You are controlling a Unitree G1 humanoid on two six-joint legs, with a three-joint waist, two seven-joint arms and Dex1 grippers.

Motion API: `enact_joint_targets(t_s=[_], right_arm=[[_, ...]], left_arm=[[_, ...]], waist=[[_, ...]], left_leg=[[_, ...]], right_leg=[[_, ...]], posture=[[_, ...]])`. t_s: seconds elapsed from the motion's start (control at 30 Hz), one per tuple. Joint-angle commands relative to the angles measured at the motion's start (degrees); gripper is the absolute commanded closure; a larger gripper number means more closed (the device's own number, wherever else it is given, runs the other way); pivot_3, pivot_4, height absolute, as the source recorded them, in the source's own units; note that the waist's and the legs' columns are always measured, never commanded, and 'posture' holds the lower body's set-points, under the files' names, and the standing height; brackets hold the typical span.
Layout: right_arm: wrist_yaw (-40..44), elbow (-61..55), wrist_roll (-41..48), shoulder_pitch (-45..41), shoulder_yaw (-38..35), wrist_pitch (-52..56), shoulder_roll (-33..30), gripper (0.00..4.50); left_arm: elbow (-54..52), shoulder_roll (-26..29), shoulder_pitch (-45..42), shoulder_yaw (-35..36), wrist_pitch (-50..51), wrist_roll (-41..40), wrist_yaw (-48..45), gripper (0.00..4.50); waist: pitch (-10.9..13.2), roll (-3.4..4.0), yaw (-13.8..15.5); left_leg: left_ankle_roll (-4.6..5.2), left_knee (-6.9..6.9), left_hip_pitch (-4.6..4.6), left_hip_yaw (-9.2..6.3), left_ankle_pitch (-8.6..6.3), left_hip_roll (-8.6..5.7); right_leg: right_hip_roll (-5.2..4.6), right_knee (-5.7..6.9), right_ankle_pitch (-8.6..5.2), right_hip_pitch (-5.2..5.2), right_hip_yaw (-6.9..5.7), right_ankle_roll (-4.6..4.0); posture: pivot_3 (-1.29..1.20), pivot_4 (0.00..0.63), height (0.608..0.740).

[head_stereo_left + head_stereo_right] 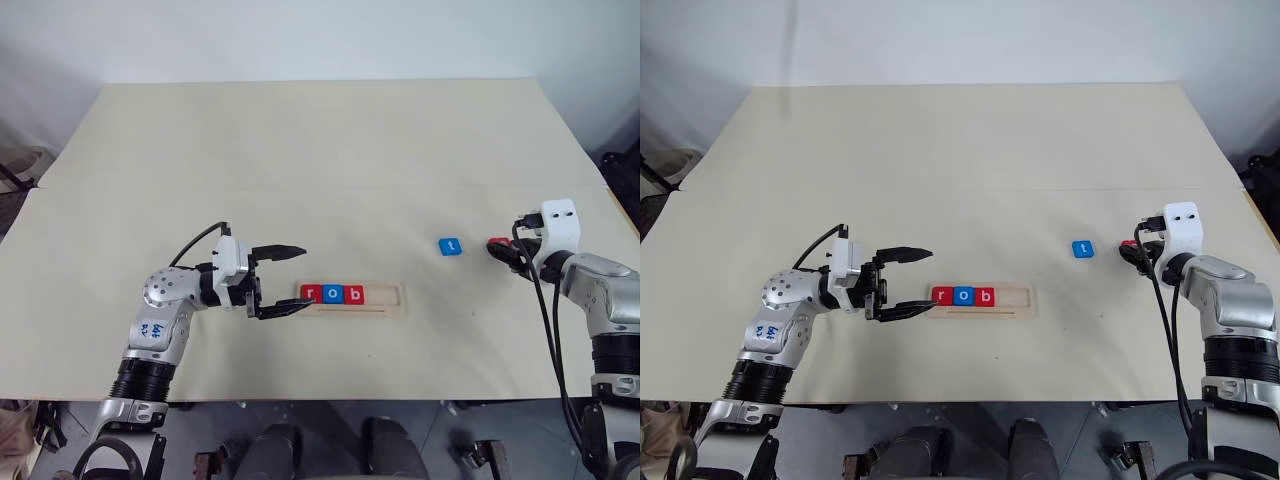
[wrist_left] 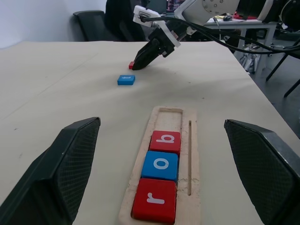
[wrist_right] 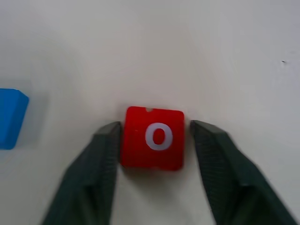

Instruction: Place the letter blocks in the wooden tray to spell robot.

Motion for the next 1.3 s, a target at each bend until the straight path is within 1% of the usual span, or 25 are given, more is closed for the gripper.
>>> enact_joint_targets(t_s=[0.03, 0.13, 0.2, 0.3, 0.4, 0.47, 0.53, 0.63, 0.73, 0.87, 0.93, 0.97, 1.07, 1.13, 1.17, 1.2, 1.3], right_arm=[[-0.26, -2.86, 0.14, 0.19, -0.73, 1.99, -0.04, 3.04], [-0.47, -7.66, 1.11, 1.06, -1.73, 5.33, -0.78, 3.04], [-1.29, -13.24, 2.75, 2.28, -3.72, 10.09, -0.94, 3.04], [-2.45, -23.15, 5.51, 5.69, -6.68, 17.65, -0.68, 3.04], [-3.98, -36.25, 9.26, 11.13, -9.55, 27.12, 1.52, 3.04], [-5.66, -42.51, 10.67, 13.71, -11.18, 31.68, 4.04, 3.04], [-8.32, -48.97, 11.75, 15.67, -12.92, 37.14, 9.18, 3.04], [-11.21, -56.52, 12.0, 18.38, -13.24, 42.18, 15.97, 3.04], [-14.06, -60.58, 10.64, 20.27, -12.62, 42.87, 21.17, 3.04], [-15.87, -60.95, 9.28, 20.44, -12.83, 42.35, 23.23, 3.04], [-14.76, -60.72, 10.12, 19.76, -13.08, 42.39, 23.07, 2.32], [-14.23, -60.72, 10.44, 19.55, -13.12, 42.28, 22.81, 2.05], [-10.78, -60.0, 12.42, 18.43, -14.16, 40.95, 20.65, 1.04], [-6.98, -58.78, 14.52, 18.26, -14.77, 40.2, 17.53, 0.3], [-4.64, -57.51, 15.39, 18.35, -15.06, 39.08, 15.06, 0.04], [-2.84, -56.3, 16.06, 18.44, -15.44, 37.98, 13.13, 0.01], [4.79, -50.57, 16.8, 20.64, -16.28, 30.31, 5.32, 0.01]], left_arm=[[-2.18, 0.52, 0.32, 0.6, -0.64, -0.46, 0.03, 0.0], [-1.95, 0.65, 0.31, 0.61, -0.71, -0.46, -0.16, 0.0], [-1.84, 0.77, 0.33, 0.59, -0.65, -0.51, -0.37, 0.0], [-1.79, 0.91, 0.38, 0.45, -0.41, -0.6, -0.69, 0.0], [-1.53, 0.65, 0.26, 0.02, -0.03, -0.63, -1.02, 0.0], [-1.17, 0.42, 0.12, -0.36, 0.06, -0.54, -1.41, 0.0], [-0.65, 0.21, -0.13, -0.61, -0.02, -0.45, -1.9, 0.0], [0.0, 0.0, -0.52, -0.76, -0.13, -0.33, -2.27, 0.0], [-0.04, -0.02, -0.68, -0.89, 0.15, -0.42, -2.52, 0.0], [-0.53, 0.15, -0.64, -0.9, 0.68, -0.57, -2.65, 0.0], [-0.62, 0.4, -0.61, -0.8, 0.89, -0.64, -2.75, 0.0], [-0.67, 0.48, -0.57, -0.76, 0.97, -0.65, -2.75, 0.0], [-0.69, 0.7, -0.4, -0.59, 1.04, -0.6, -2.76, 0.0], [-0.84, 0.79, -0.15, -0.5, 1.05, -0.55, -2.68, 0.0], [-0.83, 0.8, 0.0, -0.45, 0.96, -0.48, -2.58, 0.0], [-0.83, 0.79, 0.11, -0.44, 0.89, -0.41, -2.48, 0.0], [-0.92, 0.83, 0.42, -0.29, 0.7, -0.31, -2.14, 0.0]], waist=[[0.0, 0.0, 0.04], [0.0, 0.0, 0.02], [0.0, 0.0, 0.05], [0.0, 0.0, 0.13], [0.0, 0.0, 0.35], [0.0, 0.0, 0.44], [0.0, 0.0, 0.43], [0.0, 0.0, 0.29], [-0.01, 0.01, 0.22], [-0.01, 0.02, 0.13], [-0.01, 0.02, 0.11], [-0.01, 0.02, 0.1], [-0.01, 0.02, 0.08], [-0.01, 0.02, 0.08], [-0.01, 0.01, 0.08], [-0.01, 0.01, 0.09], [-0.01, 0.01, 0.22]], left_leg=[[0.0, 0.01, 0.0, 0.0, 0.0, 0.0], [0.0, -0.01, 0.0, -0.01, 0.0, 0.0], [0.0, -0.03, -0.01, -0.01, 0.0, 0.01], [0.0, -0.04, -0.03, -0.03, 0.0, 0.01], [0.0, -0.04, -0.05, -0.07, 0.0, 0.0], [0.0, -0.05, -0.06, -0.11, 0.0, 0.01], [0.0, -0.03, -0.06, -0.11, 0.0, 0.0], [0.0, -0.07, -0.05, -0.11, 0.0, 0.0], [0.0, -0.07, -0.05, -0.12, 0.0, -0.01], [0.0, -0.06, -0.05, -0.12, 0.0, -0.05], [0.0, -0.07, -0.05, -0.12, 0.0, -0.04], [0.0, -0.07, -0.05, -0.12, 0.0, -0.04], [0.0, -0.07, -0.05, -0.12, 0.0, -0.04], [0.0, -0.08, -0.05, -0.12, 0.0, -0.04], [0.0, -0.08, -0.05, -0.11, 0.0, -0.04], [0.0, -0.08, -0.05, -0.11, 0.0, -0.03], [0.02, -0.08, -0.05, -0.1, -0.01, -0.05]], right_leg=[[0.0, 0.0, 0.0, 0.01, 0.0, 0.0], [0.0, 0.0, 0.0, -0.01, 0.0, 0.0], [0.0, 0.01, 0.0, -0.03, 0.0, 0.0], [0.0, 0.01, 0.0, -0.04, 0.0, 0.0], [-0.02, 0.0, 0.0, -0.03, 0.0, 0.0], [0.0, -0.02, 0.0, -0.03, -0.01, 0.0], [-0.01, -0.02, 0.0, -0.01, 0.0, 0.0], [0.01, 0.01, 0.0, -0.07, 0.04, -0.01], [0.01, 0.04, 0.0, -0.08, 0.06, 0.0], [-0.01, 0.04, 0.0, -0.09, 0.08, -0.01], [0.0, 0.04, 0.0, -0.1, 0.07, -0.01], [0.0, 0.04, 0.0, -0.1, 0.08, 0.0], [0.01, 0.05, 0.0, -0.1, 0.07, 0.0], [0.01, 0.04, 0.0, -0.1, 0.07, 0.0], [0.01, 0.04, 0.0, -0.1, 0.07, 0.0], [0.01, 0.04, 0.0, -0.08, 0.06, 0.0], [0.01, 0.0, 0.0, -0.04, 0.04, 0.0]], posture=[[0.0, 0.15, 0.74], [0.0, 0.15, 0.74], [0.0, 0.15, 0.74], [0.0, 0.15, 0.74], [0.0, 0.15, 0.74], [0.0, 0.15, 0.74], [0.0, 0.15, 0.74], [0.0, 0.15, 0.74], [0.0, 0.15, 0.74], [0.0, 0.15, 0.74], [0.0, 0.15, 0.74], [0.0, 0.15, 0.74], [0.0, 0.15, 0.74], [0.0, 0.15, 0.74], [0.0, 0.15, 0.74], [0.0, 0.15, 0.74], [0.0, 0.15, 0.74]])
